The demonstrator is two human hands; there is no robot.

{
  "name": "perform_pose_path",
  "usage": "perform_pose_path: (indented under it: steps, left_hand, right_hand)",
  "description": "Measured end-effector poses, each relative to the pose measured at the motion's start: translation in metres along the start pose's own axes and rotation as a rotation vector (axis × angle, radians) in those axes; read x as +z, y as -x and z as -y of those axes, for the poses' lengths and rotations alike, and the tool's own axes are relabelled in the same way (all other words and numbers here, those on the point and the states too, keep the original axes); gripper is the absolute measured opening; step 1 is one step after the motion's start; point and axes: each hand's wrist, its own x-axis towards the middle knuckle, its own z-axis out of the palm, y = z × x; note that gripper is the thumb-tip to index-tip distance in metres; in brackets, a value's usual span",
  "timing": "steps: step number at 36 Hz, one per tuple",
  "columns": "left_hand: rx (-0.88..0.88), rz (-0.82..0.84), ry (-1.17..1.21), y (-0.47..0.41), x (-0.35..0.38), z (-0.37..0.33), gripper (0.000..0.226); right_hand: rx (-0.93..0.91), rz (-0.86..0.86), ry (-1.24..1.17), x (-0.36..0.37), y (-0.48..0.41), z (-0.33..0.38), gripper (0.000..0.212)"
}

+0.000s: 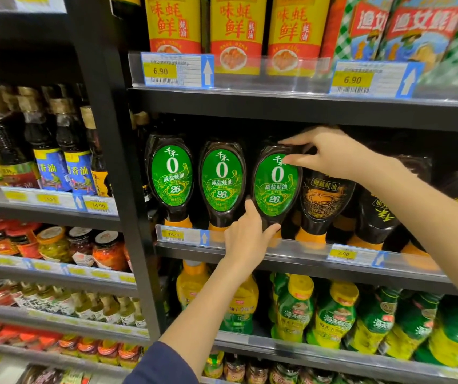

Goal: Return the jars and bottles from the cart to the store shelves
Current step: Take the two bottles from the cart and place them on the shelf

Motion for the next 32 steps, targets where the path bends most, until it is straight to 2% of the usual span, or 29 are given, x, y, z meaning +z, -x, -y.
perform_pose_path:
  steps: [5, 10, 12, 15, 20, 23, 27, 32]
  left_hand:
    - [0.102, -0.026, 0.124, 0.002, -0.005, 0.018, 0.074]
    - [0.216, -0.306, 0.297, 0.016, -0.024, 0.044, 0.032]
    - [0.203, -0.407, 0.313, 0.018, -0.032, 0.057, 0.025]
    - [0.111, -0.412, 0.310, 0.016, -0.041, 0.070, 0.035]
    - [-0.068, -0.274, 0.184, 0.007, -0.042, 0.079, 0.076]
    - [-0.104, -0.221, 0.101, 0.001, -0.040, 0.080, 0.091]
    - [-0.108, -0.158, 0.007, -0.004, -0.036, 0.076, 0.100]
    - [-0.119, -0.153, -0.037, -0.008, -0.032, 0.069, 0.093]
  right_hand:
    - [-0.032, 0.003, 0.089, -0.003, 0.002, 0.004, 0.054]
    - [-0.092, 0.028, 0.128, -0.002, -0.009, 0.018, 0.066]
    - [-0.107, 0.046, 0.165, 0.003, -0.015, 0.026, 0.068]
    - [-0.124, 0.047, 0.162, 0.008, -0.027, 0.038, 0.068]
    - [-0.140, 0.099, 0.092, 0.013, -0.047, 0.056, 0.063]
    - [-0.098, 0.131, 0.047, 0.014, -0.056, 0.060, 0.062]
    - [-0.036, 0.155, -0.008, 0.014, -0.060, 0.060, 0.055]
    - [0.012, 0.122, -0.019, 0.017, -0.058, 0.059, 0.050]
